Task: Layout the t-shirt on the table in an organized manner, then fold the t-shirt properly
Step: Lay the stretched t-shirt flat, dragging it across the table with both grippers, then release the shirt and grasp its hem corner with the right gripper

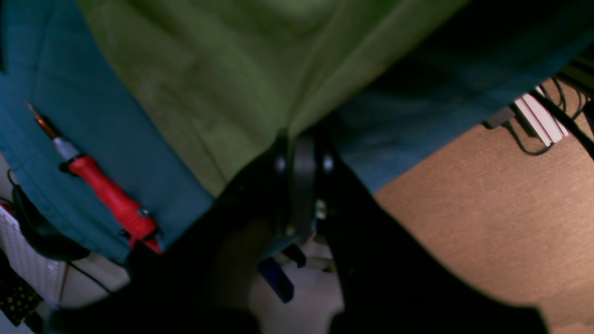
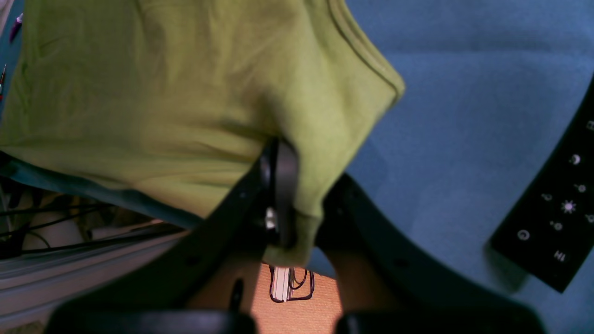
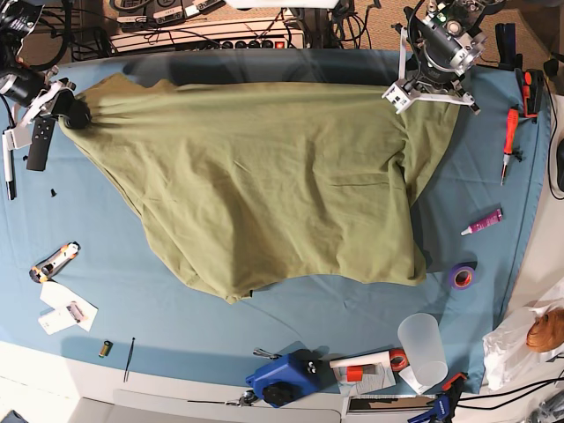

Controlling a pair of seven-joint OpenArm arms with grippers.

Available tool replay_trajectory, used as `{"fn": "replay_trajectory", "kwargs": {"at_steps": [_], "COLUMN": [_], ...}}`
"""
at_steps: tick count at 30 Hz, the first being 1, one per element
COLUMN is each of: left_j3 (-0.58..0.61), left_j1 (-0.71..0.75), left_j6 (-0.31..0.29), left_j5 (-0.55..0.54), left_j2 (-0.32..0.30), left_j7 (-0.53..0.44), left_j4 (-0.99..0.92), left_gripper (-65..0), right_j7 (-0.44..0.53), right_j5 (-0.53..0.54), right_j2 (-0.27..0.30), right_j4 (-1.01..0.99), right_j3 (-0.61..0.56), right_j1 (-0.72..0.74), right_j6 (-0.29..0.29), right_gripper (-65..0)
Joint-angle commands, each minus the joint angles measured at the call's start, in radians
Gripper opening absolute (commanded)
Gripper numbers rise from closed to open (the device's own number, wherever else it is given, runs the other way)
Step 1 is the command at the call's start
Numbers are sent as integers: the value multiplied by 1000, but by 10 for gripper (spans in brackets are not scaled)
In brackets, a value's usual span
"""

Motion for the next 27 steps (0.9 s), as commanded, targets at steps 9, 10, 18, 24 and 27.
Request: {"fn": "replay_trajectory", "kwargs": {"at_steps": [9, 10, 18, 24, 27], "left_j3": [-6, -6, -6, -6, -6], "left_j1": [11, 15, 33, 23, 23], "left_j6": [68, 68, 176, 187, 188], "left_j5": [18, 21, 152, 149, 152], "left_j2": [-11, -11, -11, -6, -6], "left_j7": [64, 65, -35, -68, -61], "left_j4": [28, 39, 150, 150, 150], "left_gripper": [-340, -340, -340, -341, -341], "right_j7": [23, 23, 23, 23, 23], "right_j5": [18, 20, 177, 193, 193], "right_j2": [28, 28, 29, 29, 29], "right_j4": [13, 13, 14, 15, 15], "right_j3": [12, 12, 14, 29, 50], "right_j1": [-1, -1, 0, 0, 0], "right_j6": [1, 1, 1, 1, 1], "right_gripper": [-413, -413, -414, -414, -414]}}
